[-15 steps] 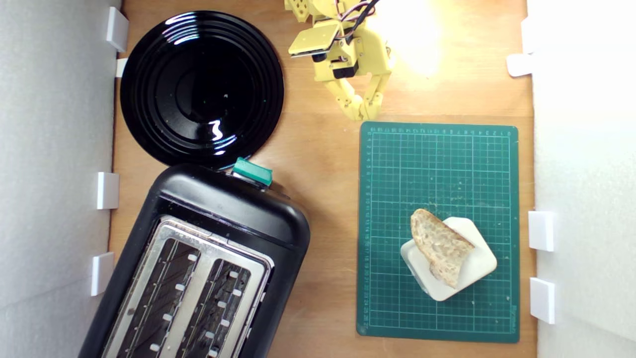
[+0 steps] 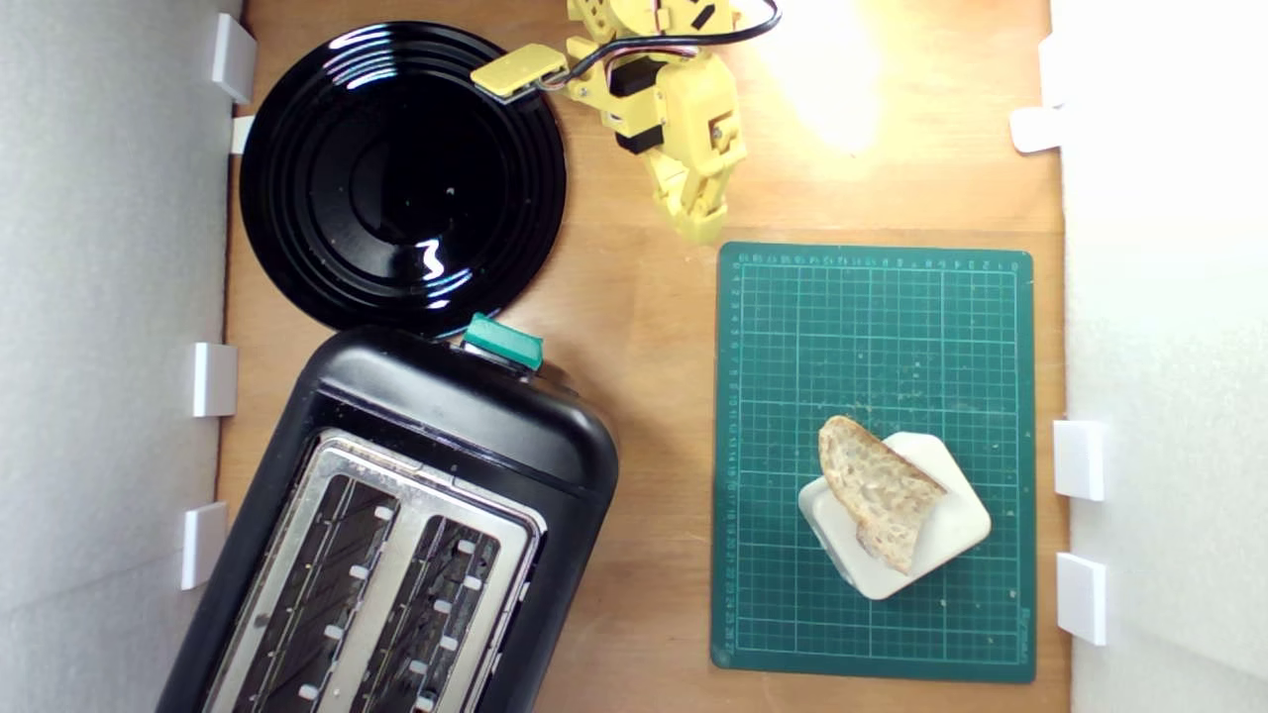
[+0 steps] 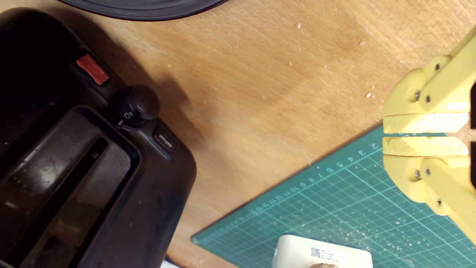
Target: Pick bread and place in toaster
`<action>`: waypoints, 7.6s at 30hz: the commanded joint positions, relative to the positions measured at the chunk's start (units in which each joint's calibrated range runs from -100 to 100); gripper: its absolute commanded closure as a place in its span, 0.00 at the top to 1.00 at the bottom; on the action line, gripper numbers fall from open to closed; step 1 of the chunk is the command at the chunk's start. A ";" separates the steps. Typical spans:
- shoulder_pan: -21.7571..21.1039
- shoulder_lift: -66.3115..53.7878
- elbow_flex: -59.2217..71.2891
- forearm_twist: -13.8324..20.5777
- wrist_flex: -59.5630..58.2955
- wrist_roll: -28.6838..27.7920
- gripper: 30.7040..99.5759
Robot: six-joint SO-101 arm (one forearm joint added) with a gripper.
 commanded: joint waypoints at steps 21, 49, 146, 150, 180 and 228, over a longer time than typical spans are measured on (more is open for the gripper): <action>0.59 -0.01 0.04 1.77 0.13 0.63 0.01; -6.50 34.76 -4.96 1.59 -50.12 -2.46 0.01; -11.98 116.71 -31.92 23.80 -119.07 -12.81 0.51; -11.98 116.88 -31.92 23.80 -119.75 -12.87 0.58; -12.95 117.54 -37.55 23.80 -119.75 -21.39 0.95; -15.37 129.11 -52.26 23.62 -119.66 -19.51 0.44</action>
